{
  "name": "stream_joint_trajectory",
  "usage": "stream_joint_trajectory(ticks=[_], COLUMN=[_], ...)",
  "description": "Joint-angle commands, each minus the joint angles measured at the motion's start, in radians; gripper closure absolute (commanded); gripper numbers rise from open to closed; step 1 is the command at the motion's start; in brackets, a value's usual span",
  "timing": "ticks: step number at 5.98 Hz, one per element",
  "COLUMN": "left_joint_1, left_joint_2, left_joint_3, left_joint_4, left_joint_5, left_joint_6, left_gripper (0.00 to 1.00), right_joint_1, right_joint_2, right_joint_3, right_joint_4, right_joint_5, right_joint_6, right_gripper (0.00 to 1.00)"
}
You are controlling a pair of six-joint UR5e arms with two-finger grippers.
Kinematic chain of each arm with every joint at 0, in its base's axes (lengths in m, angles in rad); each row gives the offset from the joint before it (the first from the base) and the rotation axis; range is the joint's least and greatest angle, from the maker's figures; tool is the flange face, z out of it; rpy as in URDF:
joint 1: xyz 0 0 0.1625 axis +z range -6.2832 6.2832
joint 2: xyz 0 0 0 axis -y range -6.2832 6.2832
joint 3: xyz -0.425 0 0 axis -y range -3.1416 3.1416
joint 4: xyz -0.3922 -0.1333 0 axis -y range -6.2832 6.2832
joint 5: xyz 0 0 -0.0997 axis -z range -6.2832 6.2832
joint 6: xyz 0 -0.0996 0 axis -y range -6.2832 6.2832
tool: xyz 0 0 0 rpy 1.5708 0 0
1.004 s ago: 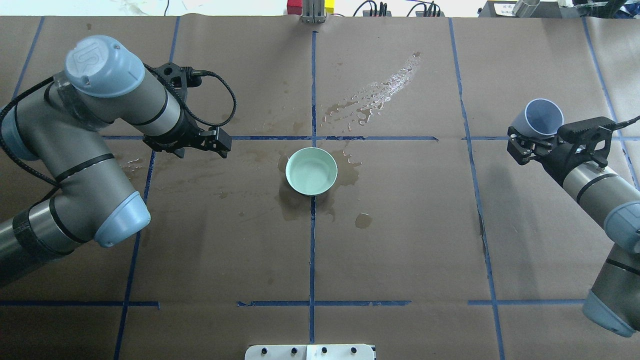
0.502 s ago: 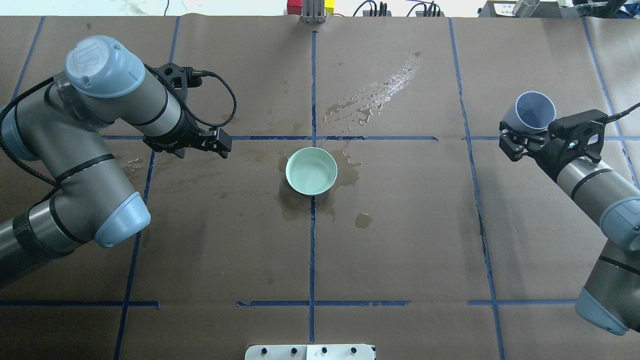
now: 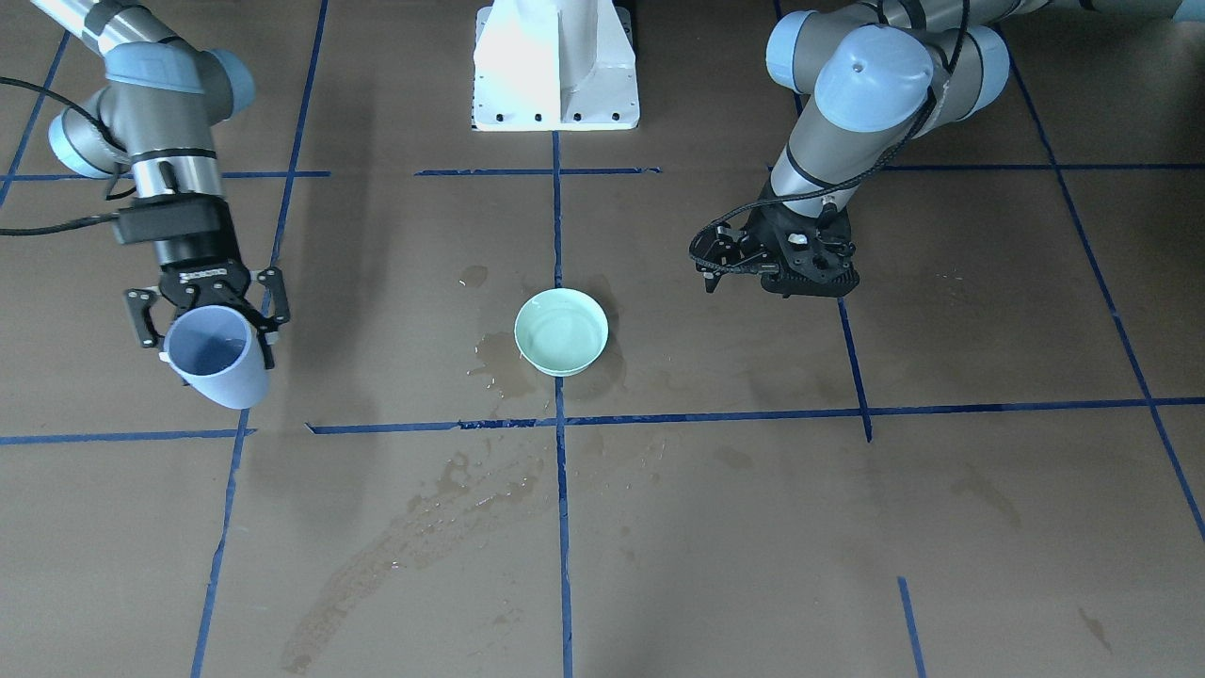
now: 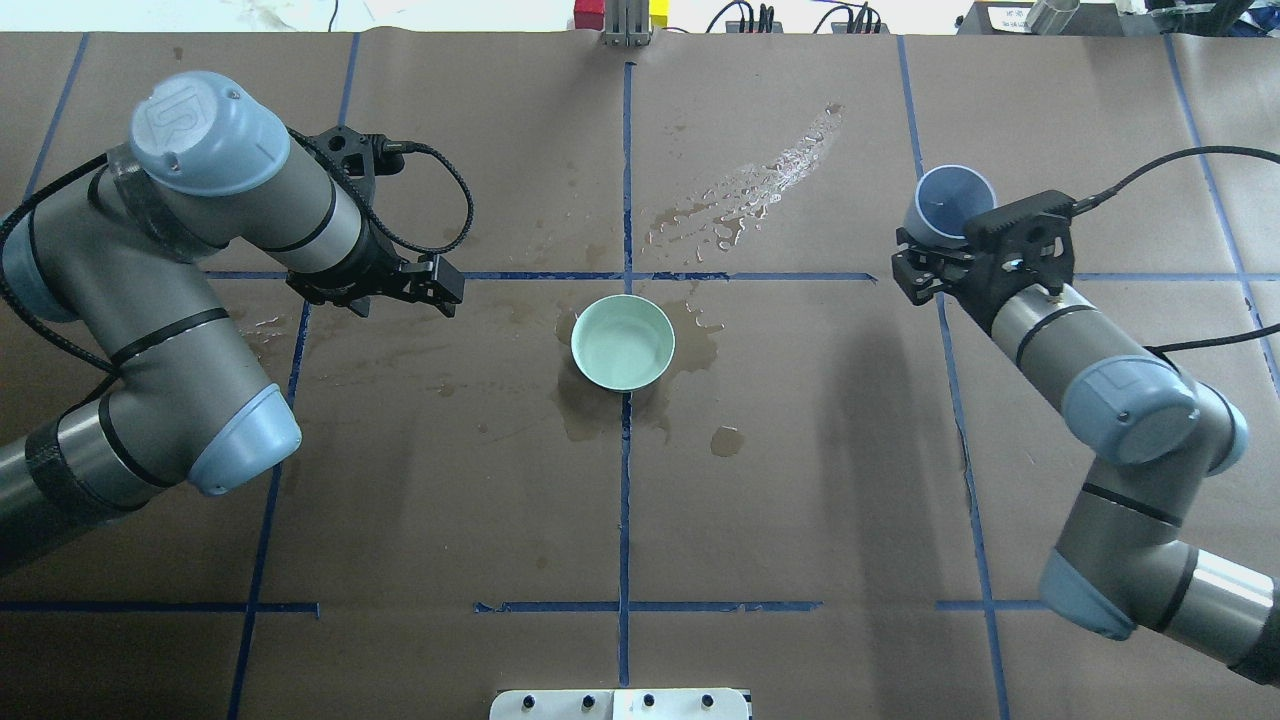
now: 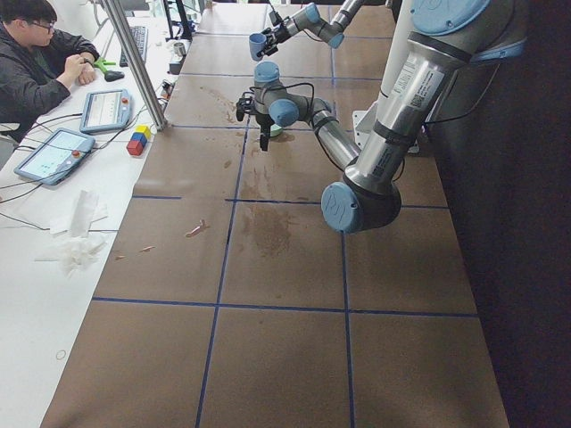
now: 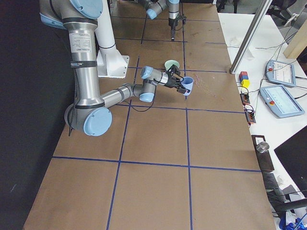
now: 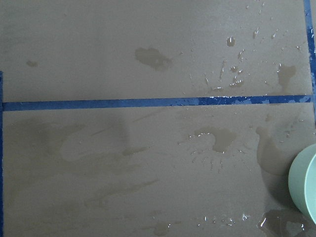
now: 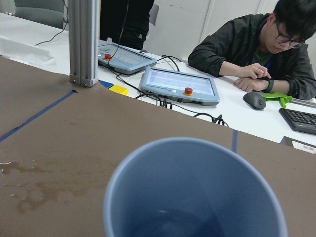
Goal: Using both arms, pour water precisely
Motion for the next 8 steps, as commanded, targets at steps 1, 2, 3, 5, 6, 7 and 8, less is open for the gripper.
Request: stream_joint_trajectory(ticks=[1, 2, 3, 5, 6, 7, 8], left_joint_1=[0.000, 0.000, 0.000, 0.002, 0.002, 0.002, 0.002], left_joint_2=[-0.002, 0.000, -0.002, 0.000, -0.002, -0.002, -0.002], left_joint_3=[-0.004, -0.004, -0.003, -0.003, -0.004, -0.003, -0.003], left_joint_4=[0.000, 0.000, -0.001, 0.000, 0.000, -0.001, -0.002], left_joint_5=[-0.001, -0.001, -0.001, -0.001, -0.003, -0.003, -0.003], left_joint_6=[0.000, 0.001, 0.001, 0.001, 0.001, 0.001, 0.001], left_gripper=[0.00, 0.00, 0.00, 0.00, 0.00, 0.00, 0.00], right_joint_1=[-0.092, -0.147, -0.192, -0.234, -0.238, -0.244, -0.248], right_joint_2=[0.186, 0.257, 0.323, 0.384, 0.427, 0.429, 0.429], right_joint_3=[-0.012, -0.016, -0.057, -0.105, -0.102, -0.099, -0.099], right_joint_4=[-0.263, -0.396, -0.513, -0.688, -0.806, -0.838, -0.838], right_joint_5=[-0.096, -0.194, -0.276, -0.327, -0.336, -0.368, -0.401], right_joint_6=[-0.001, 0.007, 0.012, -0.003, -0.008, -0.122, -0.217], right_gripper=[0.99, 1.00, 1.00, 1.00, 1.00, 1.00, 1.00])
